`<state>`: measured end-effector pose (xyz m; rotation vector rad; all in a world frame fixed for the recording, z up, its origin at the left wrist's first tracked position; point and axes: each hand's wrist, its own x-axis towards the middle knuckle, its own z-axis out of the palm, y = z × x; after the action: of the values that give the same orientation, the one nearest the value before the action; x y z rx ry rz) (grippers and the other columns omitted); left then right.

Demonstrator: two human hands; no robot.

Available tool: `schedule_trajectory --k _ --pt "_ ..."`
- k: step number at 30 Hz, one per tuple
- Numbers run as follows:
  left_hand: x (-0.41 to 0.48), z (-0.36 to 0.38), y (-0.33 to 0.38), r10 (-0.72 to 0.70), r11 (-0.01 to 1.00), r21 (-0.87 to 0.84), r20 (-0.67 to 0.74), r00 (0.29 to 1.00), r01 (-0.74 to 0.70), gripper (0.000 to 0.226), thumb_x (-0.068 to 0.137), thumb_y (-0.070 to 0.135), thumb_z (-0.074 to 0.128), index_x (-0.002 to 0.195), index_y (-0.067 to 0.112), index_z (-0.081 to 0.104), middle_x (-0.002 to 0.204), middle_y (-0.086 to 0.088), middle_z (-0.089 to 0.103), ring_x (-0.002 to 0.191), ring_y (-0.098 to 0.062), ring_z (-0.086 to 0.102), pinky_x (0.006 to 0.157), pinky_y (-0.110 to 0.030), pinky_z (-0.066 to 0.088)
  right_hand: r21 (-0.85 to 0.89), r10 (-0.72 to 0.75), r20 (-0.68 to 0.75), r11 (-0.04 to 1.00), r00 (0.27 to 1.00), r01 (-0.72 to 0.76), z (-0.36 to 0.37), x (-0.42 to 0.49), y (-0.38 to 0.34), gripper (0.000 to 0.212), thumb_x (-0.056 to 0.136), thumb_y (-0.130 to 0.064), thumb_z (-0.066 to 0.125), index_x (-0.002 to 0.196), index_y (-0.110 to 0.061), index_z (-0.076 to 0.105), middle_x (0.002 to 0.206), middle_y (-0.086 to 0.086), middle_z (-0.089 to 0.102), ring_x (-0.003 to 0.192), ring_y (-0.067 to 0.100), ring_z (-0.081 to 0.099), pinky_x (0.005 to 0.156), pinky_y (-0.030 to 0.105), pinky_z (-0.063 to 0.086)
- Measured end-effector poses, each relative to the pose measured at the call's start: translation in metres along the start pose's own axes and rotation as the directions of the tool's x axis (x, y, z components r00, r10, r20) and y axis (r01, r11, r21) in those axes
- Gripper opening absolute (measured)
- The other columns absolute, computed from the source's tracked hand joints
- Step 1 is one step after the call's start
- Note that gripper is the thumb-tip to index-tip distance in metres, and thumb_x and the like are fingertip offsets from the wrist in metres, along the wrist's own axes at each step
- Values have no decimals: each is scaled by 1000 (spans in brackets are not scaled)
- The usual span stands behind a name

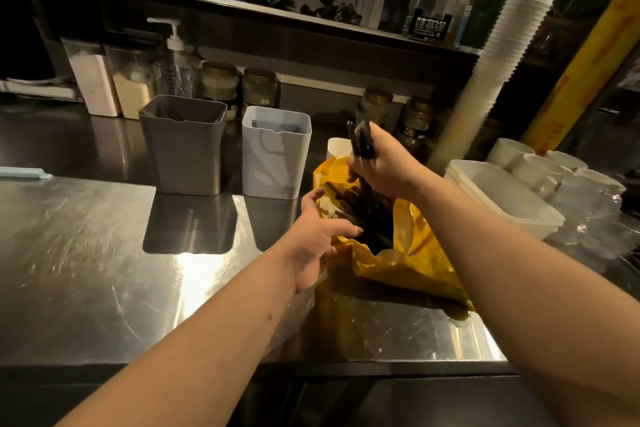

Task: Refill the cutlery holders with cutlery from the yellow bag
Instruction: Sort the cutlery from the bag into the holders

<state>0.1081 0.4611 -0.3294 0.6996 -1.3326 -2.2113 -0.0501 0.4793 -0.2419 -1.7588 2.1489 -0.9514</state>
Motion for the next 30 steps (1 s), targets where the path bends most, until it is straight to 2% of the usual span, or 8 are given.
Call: schedule_trajectory --k 4,7,10,13,17,21,24,30 --pt "-4 -4 -2 -28 999 -23 -28 999 27 80 89 -4 65 143 44 31 128 -6 51 116 -36 57 97 -47 55 189 -31 -249 979 968 80 2 6 -9 21 101 -13 57 117 -10 44 92 8 59 77 19 66 65 29 59" --pt "-7 -10 -5 -41 998 -39 -54 998 39 70 92 2 65 141 42 36 128 -9 55 109 -35 63 80 -35 58 308 53 -380 949 924 72 3 15 -11 22 98 -16 57 116 -10 45 98 17 58 81 25 62 68 37 60" --pt "-8 -18 -7 -51 999 -8 -40 998 51 67 93 3 65 141 40 37 124 -10 59 109 -35 65 91 -42 58 391 96 -409 917 907 79 5 18 -16 21 92 -22 57 109 -17 46 97 25 58 80 33 60 70 49 56" --pt "-8 -31 -8 -47 999 13 -23 999 47 71 90 3 68 142 39 37 128 -16 61 114 -37 65 100 -51 54 499 126 -468 854 875 144 -1 24 -20 16 96 -13 56 107 -13 44 82 14 55 66 23 58 61 37 53" --pt "-8 -46 1 71 997 8 -120 990 -71 64 78 21 75 133 36 48 137 -11 57 118 -35 62 101 -48 49 769 191 -410 598 892 226 -16 32 -28 3 97 -6 52 96 -6 48 70 5 49 55 16 51 53 32 47" --pt "-1 -63 19 281 959 26 -185 942 -281 58 74 27 68 131 30 55 132 -4 60 126 -27 54 110 -48 42 917 128 -229 360 965 170 -12 33 -33 19 98 -7 49 79 -10 51 67 3 47 57 15 48 55 30 45" --pt "0 -48 10 294 955 30 -196 936 -293 37 93 20 59 129 25 55 121 -5 64 111 -23 62 91 -37 51 901 137 -209 411 968 137 5 33 -25 18 99 -8 50 81 -8 52 68 4 48 57 15 49 55 29 46" --pt "12 -27 -19 388 911 322 -458 800 -257 16 107 30 41 114 27 55 106 2 62 102 -19 60 96 -44 54 934 298 -208 343 932 99 32 39 4 12 99 -8 50 87 -5 52 66 4 50 52 16 50 51 30 46"
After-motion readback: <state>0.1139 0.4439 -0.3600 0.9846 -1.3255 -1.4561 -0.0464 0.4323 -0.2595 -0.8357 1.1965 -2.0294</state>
